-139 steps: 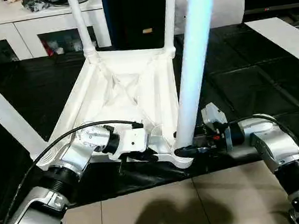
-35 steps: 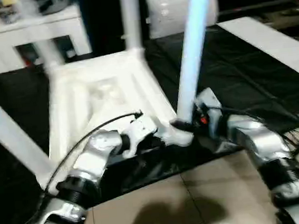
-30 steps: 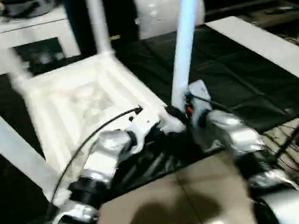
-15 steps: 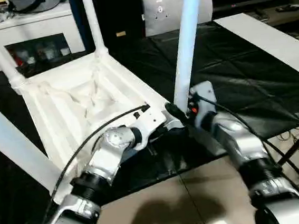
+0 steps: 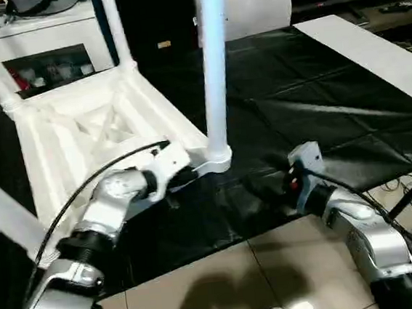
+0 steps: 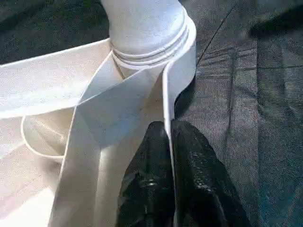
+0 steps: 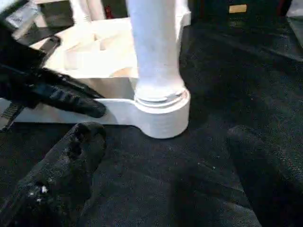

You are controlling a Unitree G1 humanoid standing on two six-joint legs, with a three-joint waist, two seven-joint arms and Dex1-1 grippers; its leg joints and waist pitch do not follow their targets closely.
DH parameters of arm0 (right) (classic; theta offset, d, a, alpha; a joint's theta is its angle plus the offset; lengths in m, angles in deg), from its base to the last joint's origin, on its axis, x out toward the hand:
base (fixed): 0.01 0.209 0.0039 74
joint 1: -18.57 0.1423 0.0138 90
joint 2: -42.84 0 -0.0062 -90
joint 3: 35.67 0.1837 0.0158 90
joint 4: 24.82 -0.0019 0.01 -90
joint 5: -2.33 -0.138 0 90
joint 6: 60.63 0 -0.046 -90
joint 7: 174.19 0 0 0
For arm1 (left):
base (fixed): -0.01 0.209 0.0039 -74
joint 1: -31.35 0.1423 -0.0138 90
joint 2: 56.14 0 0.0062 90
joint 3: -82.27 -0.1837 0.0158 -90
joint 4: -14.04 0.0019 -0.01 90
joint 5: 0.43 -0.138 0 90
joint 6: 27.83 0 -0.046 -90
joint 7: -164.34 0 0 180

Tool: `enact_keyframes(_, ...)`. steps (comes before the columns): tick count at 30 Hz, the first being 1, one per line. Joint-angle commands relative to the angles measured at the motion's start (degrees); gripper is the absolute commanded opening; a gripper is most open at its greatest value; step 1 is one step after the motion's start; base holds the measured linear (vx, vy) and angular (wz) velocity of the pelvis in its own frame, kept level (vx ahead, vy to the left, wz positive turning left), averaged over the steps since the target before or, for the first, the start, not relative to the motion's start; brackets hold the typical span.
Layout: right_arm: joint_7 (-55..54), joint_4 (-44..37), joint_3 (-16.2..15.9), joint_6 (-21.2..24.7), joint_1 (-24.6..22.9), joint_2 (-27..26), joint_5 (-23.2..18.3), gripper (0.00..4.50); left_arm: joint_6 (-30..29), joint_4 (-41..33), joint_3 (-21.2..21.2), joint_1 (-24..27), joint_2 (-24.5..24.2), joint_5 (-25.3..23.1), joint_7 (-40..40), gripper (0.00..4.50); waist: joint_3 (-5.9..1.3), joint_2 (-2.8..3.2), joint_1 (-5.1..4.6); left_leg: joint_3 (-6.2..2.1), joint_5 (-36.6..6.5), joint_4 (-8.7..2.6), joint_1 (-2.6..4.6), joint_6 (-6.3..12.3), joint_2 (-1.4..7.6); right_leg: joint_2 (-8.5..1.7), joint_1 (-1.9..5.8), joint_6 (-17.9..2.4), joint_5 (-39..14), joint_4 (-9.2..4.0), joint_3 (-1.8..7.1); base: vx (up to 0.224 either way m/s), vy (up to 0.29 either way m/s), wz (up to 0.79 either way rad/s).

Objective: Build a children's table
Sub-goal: Rotate leg to tighten

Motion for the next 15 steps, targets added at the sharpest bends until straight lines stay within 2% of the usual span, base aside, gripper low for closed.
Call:
enact_keyframes(1, -1.68, -2.65, -0.35, 1.47, -1.06, -0.44, 0.41, 4.5, -0.6, -4.42, 3.08, 1.42, -0.18, 3.28, 0.22, 0.59, -4.17, -0.4, 0.41, 1.54, -4.87, -3.84, -1.58, 5.48, -1.47, -0.99, 5.23, -11.26, -12.11, -2.88, 2.49, 0.0, 0.0, 0.0)
enact_keyframes(2, -3.02, -3.48, -0.55, 1.74, -1.69, -0.8, 0.88, 4.5, -0.83, -6.51, 4.33, 2.78, 0.43, 4.93, -0.42, 0.79, -4.13, -0.92, 0.5, 1.59, -4.29, -3.81, -1.79, 5.91, -1.52, -1.07, 5.36, -11.57, -11.62, -2.76, 2.55, 0.0, 0.0, 0.0)
enact_keyframes(3, -4.4, -3.97, -0.57, 1.81, -2.09, -1.19, 1.36, 4.5, -1.05, -8.28, 5.64, 3.93, 1.06, 6.14, -1.75, 0.79, -4.12, -0.27, 0.83, 1.65, -3.3, -3.81, -1.6, 6.14, -1.46, -1.19, 5.21, -12.13, -11.03, -2.65, 2.66, 0.0, 0.0, 0.0)
enact_keyframes(5, -7.2, -5.02, -0.44, 2.93, -2.63, -1.9, 2.18, 4.5, -2.13, -11.72, 7.93, 5.92, 2.03, 8.29, -3.86, 0.92, -3.98, -0.33, 0.94, 1.77, -3.03, -3.81, -1.51, 6.14, -1.33, -1.09, 5.09, -12.23, -11.01, -2.56, 2.7, 0.0, 0.0, 0.0)
enact_keyframes(6, -8.16, -5.62, -0.43, 3.39, -2.88, -2.08, 2.62, 4.5, -2.49, -13.42, 8.99, 6.9, 2.58, 8.53, -5.91, 1.01, -3.91, -0.31, 1.19, 1.85, -3.56, -3.86, -1.4, 5.9, -1.42, -1.13, 5.09, -11.78, -12.2, -2.7, 2.72, 0.0, 0.0, 0.0)
enact_keyframes(7, -9.73, -6.64, -0.41, 4.23, -3.34, -2.35, 3.42, 4.5, -5.06, -16.72, 10.52, 8.68, 3.51, 8.54, -9.37, 1.11, -3.76, -0.99, 1.21, 2.0, -4.68, -3.9, -1.42, 5.65, -1.38, -1.07, 5.04, -10.8, -14.23, -2.89, 2.76, 0.0, 0.0, 0.0)
enact_keyframes(8, -10.63, -7.29, -0.42, 4.26, -3.71, -2.49, 3.96, 4.5, -6.69, -19.59, 11.63, 10.36, 4.32, 8.39, -12.19, 1.11, -3.73, -0.77, 1.35, 1.97, -4.7, -3.98, -1.39, 5.17, -1.22, -1.14, 5.16, -10.62, -14.61, -2.65, 2.82, 0.0, 0.0, 0.0)
enact_keyframes(9, -11.15, -7.68, -0.44, 4.2, -3.98, -2.57, 4.28, 4.5, -7.72, -21.39, 12.27, 11.46, 4.82, 8.27, -13.92, 1.11, -3.56, -1.22, 1.58, 2.09, -4.74, -3.98, -1.44, 5.14, -1.24, -1.19, 5.05, -9.57, -16.29, -2.9, 2.85, 0.0, 0.0, 0.0)
enact_keyframes(10, -11.67, -7.58, -0.34, 3.33, -4.08, -2.9, 4.39, 4.5, -8.42, -23.64, 13.05, 13.03, 5.31, 8.79, -14.97, 1.11, -3.46, -1.01, 1.66, 2.2, -5.34, -3.99, -1.34, 5.08, -1.44, -1.06, 4.76, -8.4, -18.66, -3.39, 2.81, 0.0, 0.0, 0.0)
enact_keyframes(11, -11.67, -7.58, -0.34, 3.33, -4.08, -2.9, 4.39, 4.5, -8.42, -23.64, 13.05, 13.03, 5.31, 8.79, -14.97, 1.11, -3.52, -0.95, 1.59, 2.16, -5.53, -4.0, -1.35, 4.84, -1.38, -1.06, 4.77, -8.1, -18.93, -3.27, 2.82, 0.0, 0.0, 0.0)
enact_keyframes(12, -12.17, -7.35, -0.62, 2.69, -4.1, -2.92, 4.7, 4.5, -8.77, -26.62, 13.55, 15.32, 5.69, 8.72, -16.38, 1.11, -3.33, -0.49, 1.6, 2.12, -6.53, -4.11, -1.23, 4.63, -1.42, -0.92, 4.53, -7.35, -20.14, -3.57, 2.74, 0.0, 0.0, 0.0)
enact_keyframes(13, -12.43, -7.31, -0.93, 2.82, -4.0, -2.92, 4.94, 4.5, -9.05, -27.99, 13.45, 16.39, 5.75, 7.92, -17.3, 1.11, -3.23, -0.9, 1.45, 2.21, -7.86, -4.13, -1.2, 4.59, -1.57, -0.74, 4.4, -6.36, -21.8, -3.99, 2.72, 0.0, 0.0, 0.0)
enact_keyframes(14, -12.43, -7.42, -1.22, 2.73, -3.95, -2.8, 5.24, 4.5, -9.1, -28.68, 13.27, 16.9, 5.86, 7.42, -17.76, 1.11, -3.3, -0.87, 1.5, 2.14, -7.97, -4.13, -1.18, 4.45, -1.58, -0.79, 4.41, -6.06, -22.16, -3.94, 2.76, 0.0, 0.0, 0.0)
enact_keyframes(15, -12.41, -7.88, -2.39, 2.09, -3.74, -2.11, 6.69, 4.5, -9.94, -31.49, 12.85, 18.83, 7.01, 6.35, -20.01, 1.11, -3.31, -1.31, 1.39, 2.05, -7.81, -4.17, -1.39, 4.32, -1.42, -0.75, 4.47, -5.71, -22.14, -3.84, 2.91, 0.0, 0.0, 0.0)
